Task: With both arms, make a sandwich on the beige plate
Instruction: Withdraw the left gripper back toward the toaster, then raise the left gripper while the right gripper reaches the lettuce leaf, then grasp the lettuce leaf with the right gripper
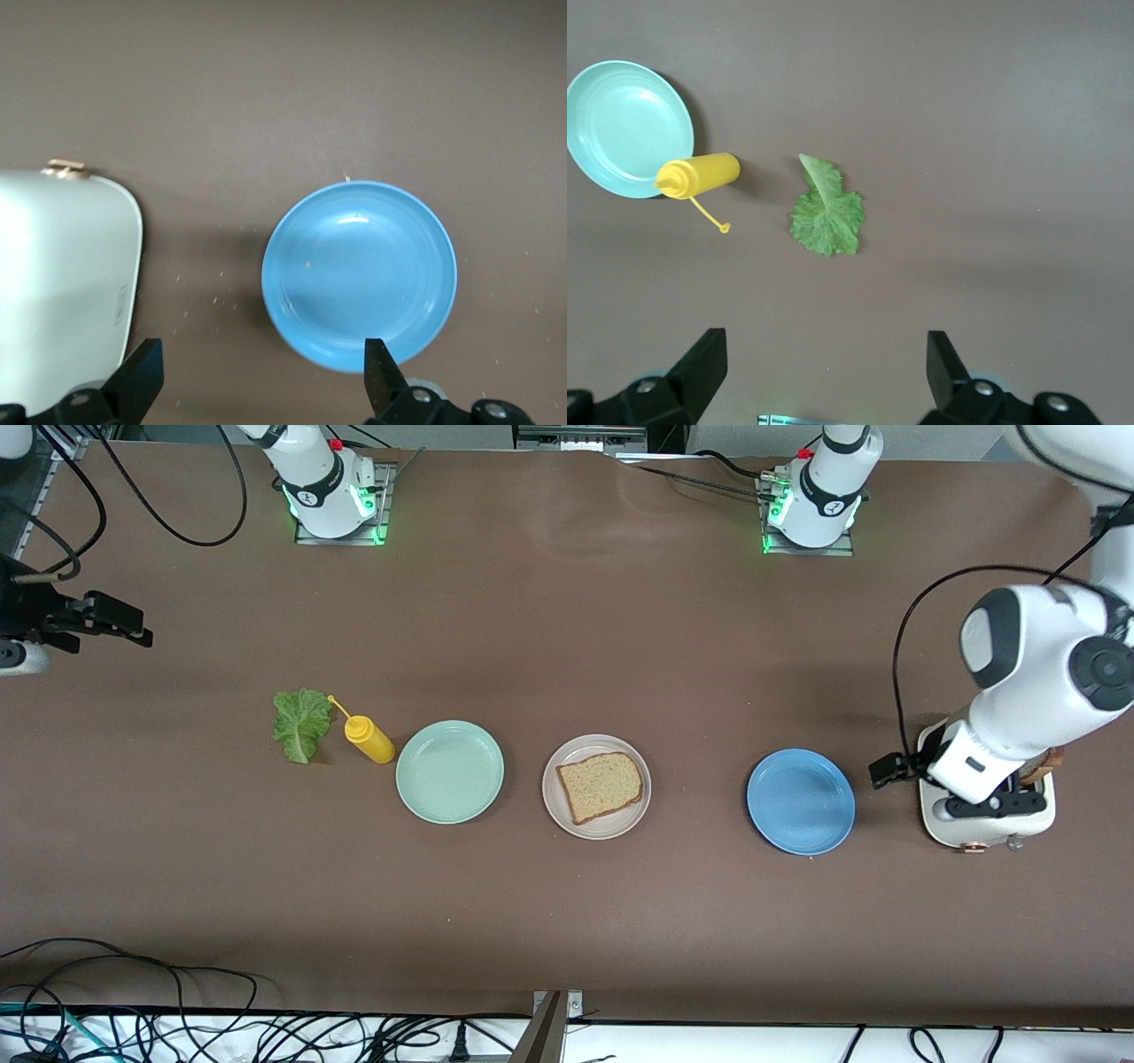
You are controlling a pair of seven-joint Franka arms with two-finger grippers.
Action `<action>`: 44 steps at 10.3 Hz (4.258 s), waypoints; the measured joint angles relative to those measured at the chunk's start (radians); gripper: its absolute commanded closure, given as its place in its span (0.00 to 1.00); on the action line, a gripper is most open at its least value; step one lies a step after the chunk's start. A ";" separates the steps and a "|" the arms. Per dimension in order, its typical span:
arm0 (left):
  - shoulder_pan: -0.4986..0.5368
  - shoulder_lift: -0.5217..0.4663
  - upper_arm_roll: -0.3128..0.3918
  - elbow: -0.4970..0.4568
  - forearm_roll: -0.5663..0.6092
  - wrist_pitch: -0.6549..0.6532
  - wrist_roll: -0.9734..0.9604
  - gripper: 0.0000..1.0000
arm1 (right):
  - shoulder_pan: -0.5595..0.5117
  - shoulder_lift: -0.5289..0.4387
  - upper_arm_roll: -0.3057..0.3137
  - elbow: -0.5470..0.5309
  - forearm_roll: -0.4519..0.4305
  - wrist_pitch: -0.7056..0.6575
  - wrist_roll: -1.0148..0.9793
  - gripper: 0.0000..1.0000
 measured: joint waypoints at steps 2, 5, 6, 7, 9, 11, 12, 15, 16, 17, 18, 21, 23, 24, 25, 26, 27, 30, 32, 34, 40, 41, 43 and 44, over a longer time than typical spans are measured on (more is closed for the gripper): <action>0.000 -0.083 0.001 -0.003 0.000 -0.114 0.000 0.00 | -0.013 0.011 -0.041 0.000 -0.002 0.033 -0.002 0.00; 0.008 -0.189 0.002 -0.004 0.000 -0.236 0.000 0.00 | -0.023 0.063 -0.070 -0.001 -0.003 0.060 -0.020 0.00; 0.011 -0.216 0.001 -0.003 0.000 -0.274 0.000 0.00 | -0.023 0.080 -0.070 -0.002 -0.003 0.060 -0.025 0.00; 0.014 -0.235 0.000 0.003 0.000 -0.309 0.000 0.00 | -0.022 0.095 -0.070 -0.003 -0.003 0.060 -0.027 0.00; 0.015 -0.249 -0.003 0.052 0.000 -0.380 0.000 0.00 | -0.012 0.126 -0.061 -0.008 -0.003 0.069 -0.028 0.00; 0.017 -0.251 -0.004 0.117 0.001 -0.447 0.000 0.00 | 0.020 0.157 -0.055 -0.042 -0.003 0.126 -0.028 0.00; 0.018 -0.252 -0.005 0.151 0.001 -0.476 0.000 0.00 | 0.031 0.167 -0.054 -0.072 -0.003 0.170 -0.027 0.00; 0.030 -0.251 -0.047 0.225 0.002 -0.512 0.000 0.00 | 0.033 0.179 -0.051 -0.270 -0.001 0.428 -0.024 0.00; 0.032 -0.250 -0.062 0.249 0.010 -0.539 -0.001 0.00 | 0.033 0.182 -0.035 -0.358 0.000 0.552 0.002 0.00; 0.032 -0.249 -0.071 0.275 0.014 -0.568 -0.001 0.00 | 0.035 0.187 -0.002 -0.430 0.000 0.660 0.046 0.00; 0.032 -0.249 -0.074 0.296 0.015 -0.598 -0.001 0.00 | 0.045 0.203 0.033 -0.473 -0.002 0.737 0.081 0.00; 0.047 -0.247 -0.099 0.312 0.015 -0.663 0.002 0.00 | 0.081 0.275 0.054 -0.500 -0.008 0.862 0.104 0.00; 0.056 -0.240 -0.102 0.312 0.015 -0.673 0.005 0.00 | 0.081 0.312 0.053 -0.565 -0.014 1.005 0.098 0.00; 0.058 -0.236 -0.102 0.312 0.015 -0.673 0.006 0.00 | 0.081 0.323 0.053 -0.597 -0.019 1.052 0.092 0.08; 0.058 -0.234 -0.102 0.312 0.015 -0.673 0.006 0.00 | 0.081 0.329 0.053 -0.611 -0.020 1.068 0.086 0.41; 0.058 -0.231 -0.102 0.312 0.015 -0.673 0.006 0.00 | 0.081 0.330 0.052 -0.613 -0.021 1.070 0.081 0.70; 0.059 -0.229 -0.102 0.312 0.015 -0.673 0.008 0.00 | 0.081 0.330 0.050 -0.613 -0.021 1.070 0.077 0.86; 0.076 -0.228 -0.099 0.312 0.015 -0.673 0.036 0.00 | 0.080 0.332 0.027 -0.613 -0.021 1.069 0.066 1.00; 0.086 -0.228 -0.099 0.314 0.015 -0.673 0.044 0.00 | 0.079 0.332 0.020 -0.609 -0.022 1.065 0.058 1.00; 0.085 -0.228 -0.100 0.318 0.015 -0.673 0.044 0.00 | 0.079 0.326 0.019 -0.553 -0.025 0.963 0.056 1.00; 0.085 -0.228 -0.100 0.322 0.015 -0.673 0.044 0.00 | 0.079 0.266 0.010 -0.285 -0.049 0.578 0.054 1.00; 0.085 -0.228 -0.100 0.322 0.015 -0.673 0.044 0.00 | 0.079 0.248 0.011 -0.226 -0.049 0.509 0.054 1.00; 0.086 -0.228 -0.100 0.323 0.015 -0.673 0.044 0.00 | 0.081 0.220 0.016 -0.096 -0.049 0.366 0.054 1.00; 0.086 -0.228 -0.100 0.323 0.015 -0.673 0.044 0.00 | 0.082 0.215 0.019 -0.035 -0.049 0.313 0.054 1.00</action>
